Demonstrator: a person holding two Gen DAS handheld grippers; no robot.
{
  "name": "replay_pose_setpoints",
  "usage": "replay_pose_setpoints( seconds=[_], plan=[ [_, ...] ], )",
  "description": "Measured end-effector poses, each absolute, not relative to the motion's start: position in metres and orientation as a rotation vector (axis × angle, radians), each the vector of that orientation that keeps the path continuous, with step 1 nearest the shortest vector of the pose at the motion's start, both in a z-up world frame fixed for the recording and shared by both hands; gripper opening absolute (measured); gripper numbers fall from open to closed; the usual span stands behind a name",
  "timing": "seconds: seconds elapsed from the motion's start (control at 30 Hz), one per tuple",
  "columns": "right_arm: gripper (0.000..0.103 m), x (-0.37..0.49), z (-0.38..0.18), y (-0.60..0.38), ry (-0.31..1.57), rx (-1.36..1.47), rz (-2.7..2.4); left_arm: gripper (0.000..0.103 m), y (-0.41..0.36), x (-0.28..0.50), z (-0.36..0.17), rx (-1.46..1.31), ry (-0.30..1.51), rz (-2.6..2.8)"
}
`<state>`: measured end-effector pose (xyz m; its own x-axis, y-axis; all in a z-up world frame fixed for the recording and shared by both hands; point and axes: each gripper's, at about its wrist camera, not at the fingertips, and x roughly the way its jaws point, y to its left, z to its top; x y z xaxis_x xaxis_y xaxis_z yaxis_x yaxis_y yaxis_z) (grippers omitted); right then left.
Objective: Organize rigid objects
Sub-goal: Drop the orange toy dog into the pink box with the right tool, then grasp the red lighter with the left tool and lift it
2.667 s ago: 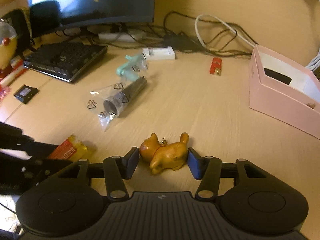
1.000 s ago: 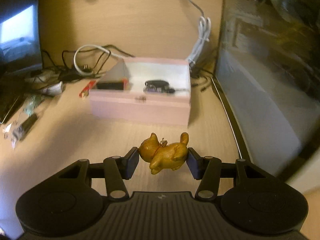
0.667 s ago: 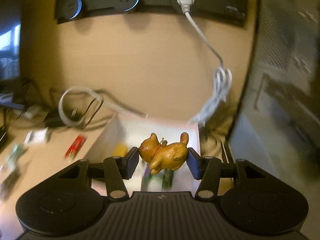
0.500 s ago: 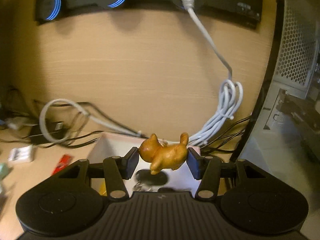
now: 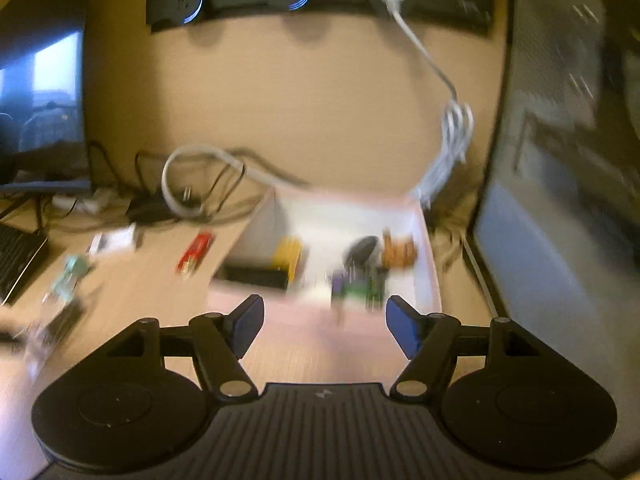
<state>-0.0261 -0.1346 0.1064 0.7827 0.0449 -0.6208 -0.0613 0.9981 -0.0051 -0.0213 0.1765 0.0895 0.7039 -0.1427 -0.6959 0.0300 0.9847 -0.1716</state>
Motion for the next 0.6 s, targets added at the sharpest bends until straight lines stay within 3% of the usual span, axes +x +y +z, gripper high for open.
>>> replay_pose_setpoints(
  seconds=[0.13, 0.6],
  plan=[
    [0.068, -0.055, 0.097, -0.138, 0.745, 0.004, 0.019, 0.032, 0.169, 0.016, 0.094, -0.065, 0.754, -0.176],
    [0.068, -0.109, 0.079, -0.124, 0.871, 0.003, -0.108, 0.032, 0.112, 0.152, 0.064, -0.185, 0.846, -0.251]
  ],
)
